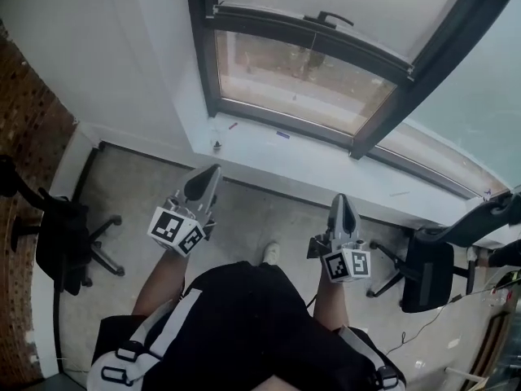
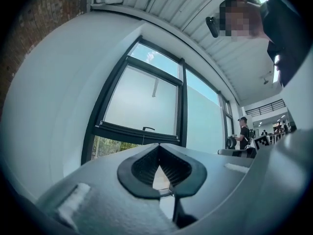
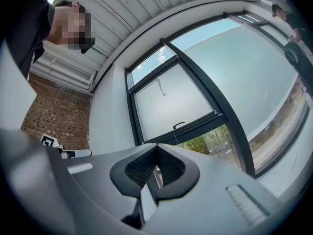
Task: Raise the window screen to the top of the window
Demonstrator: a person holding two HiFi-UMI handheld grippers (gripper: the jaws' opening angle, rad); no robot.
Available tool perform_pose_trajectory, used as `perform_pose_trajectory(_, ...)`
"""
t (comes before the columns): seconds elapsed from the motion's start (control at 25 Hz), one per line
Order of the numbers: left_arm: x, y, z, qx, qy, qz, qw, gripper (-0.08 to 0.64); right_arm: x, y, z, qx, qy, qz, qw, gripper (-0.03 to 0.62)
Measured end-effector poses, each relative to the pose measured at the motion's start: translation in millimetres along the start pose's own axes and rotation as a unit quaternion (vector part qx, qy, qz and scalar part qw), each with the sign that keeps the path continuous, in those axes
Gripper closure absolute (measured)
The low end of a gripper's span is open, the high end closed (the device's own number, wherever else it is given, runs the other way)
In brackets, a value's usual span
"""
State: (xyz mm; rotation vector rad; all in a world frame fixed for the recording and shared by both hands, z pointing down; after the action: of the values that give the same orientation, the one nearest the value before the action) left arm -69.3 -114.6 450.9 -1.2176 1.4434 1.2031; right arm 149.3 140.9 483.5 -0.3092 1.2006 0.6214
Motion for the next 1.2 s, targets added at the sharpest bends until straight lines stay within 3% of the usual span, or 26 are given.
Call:
perform_pose_trajectory(0.2,5.5,-48.0,-5.9,0.021,-0.009,0.015,0.9996,0.555,16.8,-54.8,26.3,0.036,0.004,0.004,0.999,0.588)
perform_pose_trajectory(0.48,-13.5,-118.7,9.7,0.013,-0.004,0.0,0.9999,0.555,37.1,-91.3,78.7,0.058,0.021,0.0,0.998,0.588)
perform_pose_trajectory(0.8,-32.6,-173.5,8.0,-0.004,0.007,-0.019,0.9998,0.555,34.4,-107.7,125.2,0.027,0.037,-0.019,0.999,0.588)
perform_pose_trajectory(1.2,-37.5,-248.1,-44.2,-0.052,0.019,-0.007,0.9985,0.555,37.3,-168.2,133.8,-0.006,0.049,-0.011,0.999,0.588)
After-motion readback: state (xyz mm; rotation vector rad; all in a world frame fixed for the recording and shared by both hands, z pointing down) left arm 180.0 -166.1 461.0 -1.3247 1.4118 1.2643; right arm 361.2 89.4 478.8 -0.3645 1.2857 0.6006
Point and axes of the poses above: the fingertips, and each gripper's own axes: y backward along the fingers, z to its right, x out of its top, the point moved 5 cm from there along y, backward along the fingers, and after that the axes turned 10 degrees about -x, right-handed, at the moved point
